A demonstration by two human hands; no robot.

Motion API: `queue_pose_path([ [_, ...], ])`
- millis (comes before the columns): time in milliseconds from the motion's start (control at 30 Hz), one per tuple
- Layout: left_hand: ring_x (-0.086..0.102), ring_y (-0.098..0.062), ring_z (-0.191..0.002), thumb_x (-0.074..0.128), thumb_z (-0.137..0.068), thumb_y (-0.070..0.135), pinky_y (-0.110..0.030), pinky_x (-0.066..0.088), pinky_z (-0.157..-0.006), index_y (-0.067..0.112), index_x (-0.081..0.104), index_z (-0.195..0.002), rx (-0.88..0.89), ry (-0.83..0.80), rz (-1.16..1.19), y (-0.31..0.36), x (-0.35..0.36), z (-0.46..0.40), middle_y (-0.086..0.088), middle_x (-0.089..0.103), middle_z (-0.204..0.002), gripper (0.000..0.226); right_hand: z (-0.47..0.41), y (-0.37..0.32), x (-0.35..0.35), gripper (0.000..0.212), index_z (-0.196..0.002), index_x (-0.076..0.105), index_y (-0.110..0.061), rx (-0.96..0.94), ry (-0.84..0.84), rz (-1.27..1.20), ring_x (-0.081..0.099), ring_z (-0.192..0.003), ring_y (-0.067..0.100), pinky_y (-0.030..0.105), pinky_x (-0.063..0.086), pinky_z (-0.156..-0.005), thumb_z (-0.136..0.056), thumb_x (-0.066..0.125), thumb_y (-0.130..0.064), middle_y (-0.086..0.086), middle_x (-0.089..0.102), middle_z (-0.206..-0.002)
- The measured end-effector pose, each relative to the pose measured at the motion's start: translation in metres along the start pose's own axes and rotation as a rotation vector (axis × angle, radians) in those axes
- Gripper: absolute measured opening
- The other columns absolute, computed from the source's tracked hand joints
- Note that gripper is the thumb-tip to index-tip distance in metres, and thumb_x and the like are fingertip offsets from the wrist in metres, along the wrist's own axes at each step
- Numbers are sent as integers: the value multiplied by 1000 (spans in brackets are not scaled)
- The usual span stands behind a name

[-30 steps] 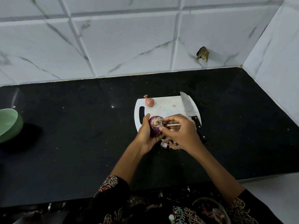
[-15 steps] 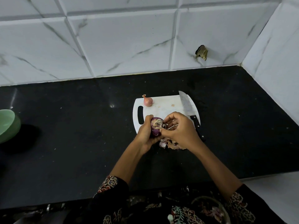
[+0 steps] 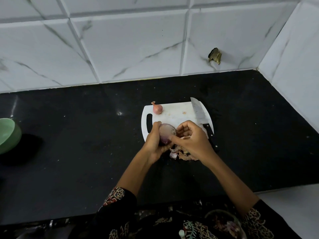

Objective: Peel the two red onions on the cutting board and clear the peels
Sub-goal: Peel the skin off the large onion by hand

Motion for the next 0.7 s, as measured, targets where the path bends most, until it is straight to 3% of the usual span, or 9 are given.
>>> queue_pose_path([
  [100, 66, -17, -84, 39, -96, 39, -27, 56, -61, 11, 62, -101, 17, -19, -12, -1, 2, 0, -9, 69, -94, 36, 1, 1, 2, 32, -91, 55, -16, 26, 3, 19, 60, -77, 4, 10, 48, -63, -70, 79, -20, -6, 62, -84],
  [300, 66, -13, -73, 37, -97, 37, -25, 53, -56, 10, 62, -93, 37, -26, -14, -4, 4, 0, -6, 70, -80, 37, -2, -2, 0, 29, -87, 57, -14, 64, -4, 41, 57, -68, 3, 12, 48, -57, -67, 77, -14, -6, 60, -76],
  [700, 62, -15, -69, 44, -94, 41, -21, 52, -46, 8, 62, -101, -63, 2, 94, -2, -3, 0, -7, 66, -83, 38, -9, 4, -5, 9, -85, 70, -13, 8, 25, 26, 65, -74, 6, 21, 53, -70, -79, 66, -8, -3, 69, -79],
])
Point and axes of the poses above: each hand's wrist, its own z-axis away from the middle knuckle, its own x-axis out of the palm, y = z × x, the point moved 5 cm from there along -z, towards the middle knuckle
